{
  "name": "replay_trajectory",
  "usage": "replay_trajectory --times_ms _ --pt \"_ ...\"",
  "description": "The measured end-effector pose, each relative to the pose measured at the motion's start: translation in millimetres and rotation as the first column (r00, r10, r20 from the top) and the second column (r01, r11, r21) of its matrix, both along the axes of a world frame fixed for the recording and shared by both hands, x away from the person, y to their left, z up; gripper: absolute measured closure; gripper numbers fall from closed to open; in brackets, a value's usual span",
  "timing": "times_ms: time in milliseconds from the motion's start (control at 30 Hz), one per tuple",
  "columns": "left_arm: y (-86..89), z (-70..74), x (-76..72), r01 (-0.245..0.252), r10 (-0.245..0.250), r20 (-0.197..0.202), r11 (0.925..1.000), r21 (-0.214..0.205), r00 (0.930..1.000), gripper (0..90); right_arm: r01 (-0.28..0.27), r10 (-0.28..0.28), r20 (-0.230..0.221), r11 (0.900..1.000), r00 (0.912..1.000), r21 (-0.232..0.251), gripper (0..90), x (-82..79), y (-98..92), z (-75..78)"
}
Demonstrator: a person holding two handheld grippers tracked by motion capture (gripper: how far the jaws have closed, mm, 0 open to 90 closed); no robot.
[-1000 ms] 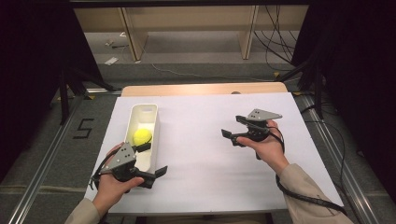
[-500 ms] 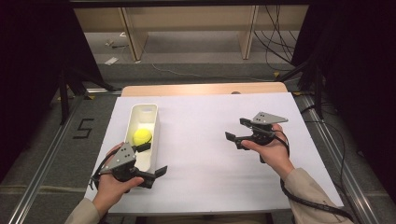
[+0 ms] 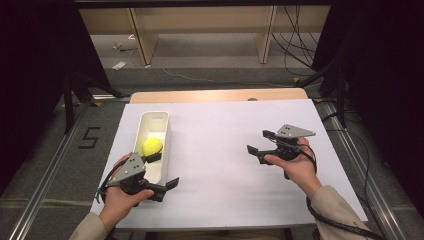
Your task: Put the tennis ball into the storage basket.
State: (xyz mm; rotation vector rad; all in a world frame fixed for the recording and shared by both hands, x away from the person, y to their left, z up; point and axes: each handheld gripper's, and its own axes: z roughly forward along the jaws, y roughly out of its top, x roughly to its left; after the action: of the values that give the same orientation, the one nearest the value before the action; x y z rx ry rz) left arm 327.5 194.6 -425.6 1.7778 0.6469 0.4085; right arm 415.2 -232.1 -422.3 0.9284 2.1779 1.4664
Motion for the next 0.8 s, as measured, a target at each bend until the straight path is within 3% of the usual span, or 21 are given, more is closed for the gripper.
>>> replay_trajectory --times_ms 800 --pt "0.0 0.0 0.0 -0.002 0.002 -0.003 1.0 -0.003 1.0 0.0 0.019 -0.019 -0.012 0.9998 0.9997 -0.003 15.7 -18.5 -20.8 -8.9"
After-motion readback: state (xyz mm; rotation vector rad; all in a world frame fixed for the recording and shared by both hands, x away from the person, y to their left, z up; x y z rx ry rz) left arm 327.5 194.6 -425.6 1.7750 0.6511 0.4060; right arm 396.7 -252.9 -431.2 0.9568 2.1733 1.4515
